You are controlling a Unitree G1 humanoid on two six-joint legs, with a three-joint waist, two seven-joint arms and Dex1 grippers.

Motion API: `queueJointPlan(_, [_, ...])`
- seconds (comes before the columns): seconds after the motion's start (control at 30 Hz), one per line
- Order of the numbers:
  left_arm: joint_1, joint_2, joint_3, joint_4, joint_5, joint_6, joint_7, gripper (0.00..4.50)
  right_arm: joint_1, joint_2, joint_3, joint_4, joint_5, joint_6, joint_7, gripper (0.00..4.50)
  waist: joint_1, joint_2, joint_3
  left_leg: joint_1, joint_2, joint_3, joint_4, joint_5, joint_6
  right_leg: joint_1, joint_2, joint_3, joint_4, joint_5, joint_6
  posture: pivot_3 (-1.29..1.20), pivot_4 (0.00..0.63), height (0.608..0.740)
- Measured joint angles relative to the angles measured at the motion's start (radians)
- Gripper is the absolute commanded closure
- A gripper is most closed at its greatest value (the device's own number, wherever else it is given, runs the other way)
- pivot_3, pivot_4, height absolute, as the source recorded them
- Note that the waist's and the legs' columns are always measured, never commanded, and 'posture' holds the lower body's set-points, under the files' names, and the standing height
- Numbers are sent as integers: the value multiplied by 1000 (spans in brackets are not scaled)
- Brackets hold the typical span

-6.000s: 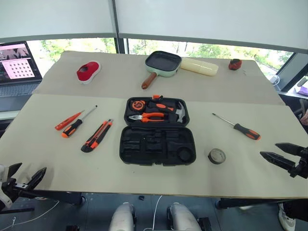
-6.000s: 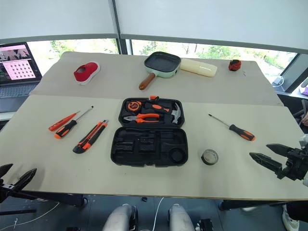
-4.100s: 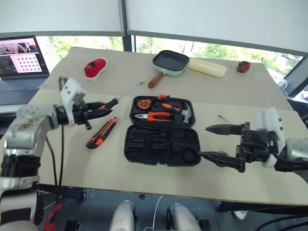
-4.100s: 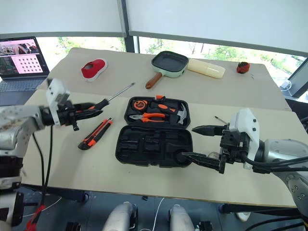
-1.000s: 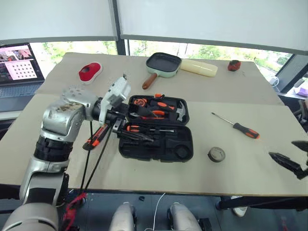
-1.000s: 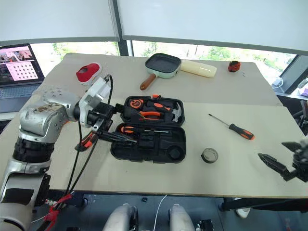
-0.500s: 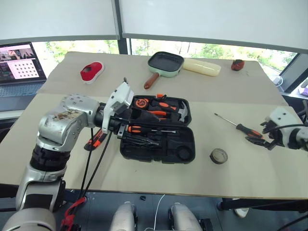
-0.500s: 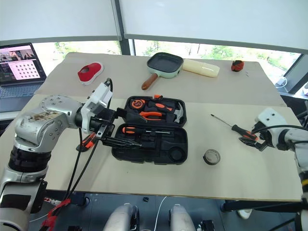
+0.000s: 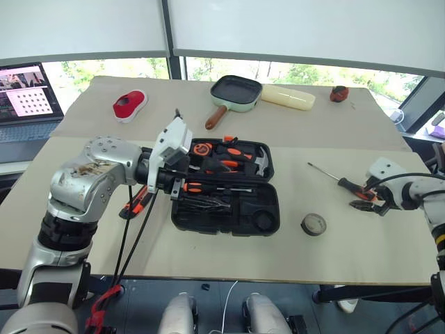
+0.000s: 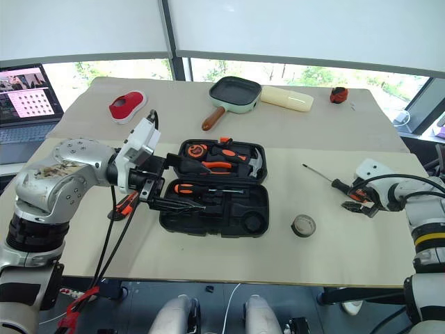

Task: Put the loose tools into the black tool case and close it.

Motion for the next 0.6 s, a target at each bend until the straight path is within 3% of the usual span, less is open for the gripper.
queueJointPlan(0.27, [-2, 0, -1, 16, 0, -21, 2, 0, -23, 22, 2, 66, -23, -34, -33, 3395, 1, 0, 0, 0, 0, 0, 0, 0, 0, 0, 0, 0, 0, 0, 0, 0, 150, 740])
queueJointPlan(0.5, [-2, 7, -3, 20, 1, -30, -4, 0, -7, 21, -40, 36, 3, 26, -1, 3460, 3, 0, 0, 0, 0, 0, 0, 0, 0, 0, 0, 0, 0, 0, 0, 0, 150, 740])
queueJointPlan(0.6, [14, 55, -4, 16, 2, -39, -27, 0, 53, 15, -99, -129, 91, 163, 79, 3460, 3, 2, 2, -1, 0, 0, -1, 0, 0, -2, 0, 0, 0, 0, 0, 0, 150, 740])
